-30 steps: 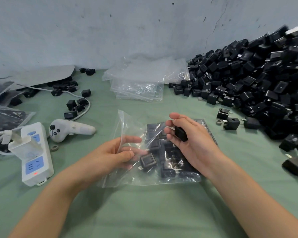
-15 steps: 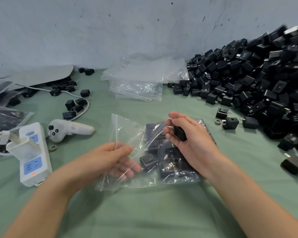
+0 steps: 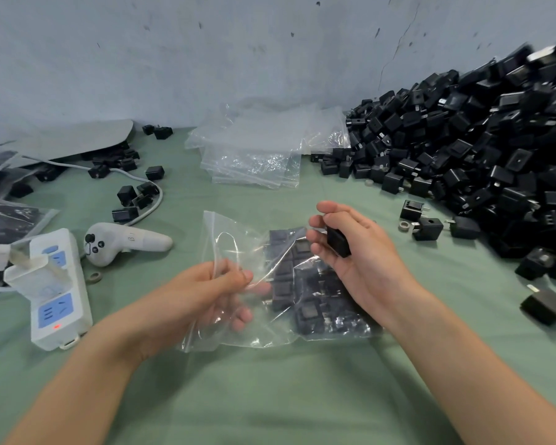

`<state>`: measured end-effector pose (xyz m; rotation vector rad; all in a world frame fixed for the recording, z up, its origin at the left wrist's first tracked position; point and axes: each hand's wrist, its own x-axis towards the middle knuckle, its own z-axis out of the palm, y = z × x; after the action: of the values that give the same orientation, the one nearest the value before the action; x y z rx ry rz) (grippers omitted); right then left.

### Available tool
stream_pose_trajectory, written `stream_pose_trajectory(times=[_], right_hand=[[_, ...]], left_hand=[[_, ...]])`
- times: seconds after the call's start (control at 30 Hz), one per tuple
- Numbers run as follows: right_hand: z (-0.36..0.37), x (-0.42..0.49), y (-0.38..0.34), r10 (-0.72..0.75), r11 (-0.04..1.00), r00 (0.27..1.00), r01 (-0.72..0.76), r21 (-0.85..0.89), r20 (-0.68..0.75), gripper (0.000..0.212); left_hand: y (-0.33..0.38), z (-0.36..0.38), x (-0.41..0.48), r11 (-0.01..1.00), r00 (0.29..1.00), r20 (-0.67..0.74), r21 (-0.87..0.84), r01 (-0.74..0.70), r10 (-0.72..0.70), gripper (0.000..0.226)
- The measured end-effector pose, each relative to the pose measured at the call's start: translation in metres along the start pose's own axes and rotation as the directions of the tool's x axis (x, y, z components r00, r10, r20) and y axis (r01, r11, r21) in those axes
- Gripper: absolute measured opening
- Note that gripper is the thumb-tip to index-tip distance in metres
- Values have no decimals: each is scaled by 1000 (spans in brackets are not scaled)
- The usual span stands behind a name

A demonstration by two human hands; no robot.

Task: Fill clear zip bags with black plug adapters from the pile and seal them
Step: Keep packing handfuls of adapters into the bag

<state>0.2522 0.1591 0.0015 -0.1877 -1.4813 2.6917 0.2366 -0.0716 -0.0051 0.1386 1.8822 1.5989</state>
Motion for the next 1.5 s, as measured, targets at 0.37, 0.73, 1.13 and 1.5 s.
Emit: stream_pose_trajectory(times=[0.37, 0.73, 1.13, 1.5], right_hand=[[-1, -1, -1, 76, 993, 996, -72, 95, -46, 18], [4, -8, 6, -76, 951, 988, 112, -289, 135, 33], [43, -44, 22, -144, 325, 695, 706, -630, 705, 93], [1, -23, 5, -260, 159, 791, 601, -783, 554, 67]], left_hand=[[-2, 3, 2, 993, 1000, 11, -116, -11, 13, 31], [10, -6, -8, 885, 467, -755, 354, -301, 461, 12], [17, 41, -44, 918, 900, -179, 71, -390, 397, 31], [-11, -41, -48, 978, 693, -701, 39, -203, 172, 10]])
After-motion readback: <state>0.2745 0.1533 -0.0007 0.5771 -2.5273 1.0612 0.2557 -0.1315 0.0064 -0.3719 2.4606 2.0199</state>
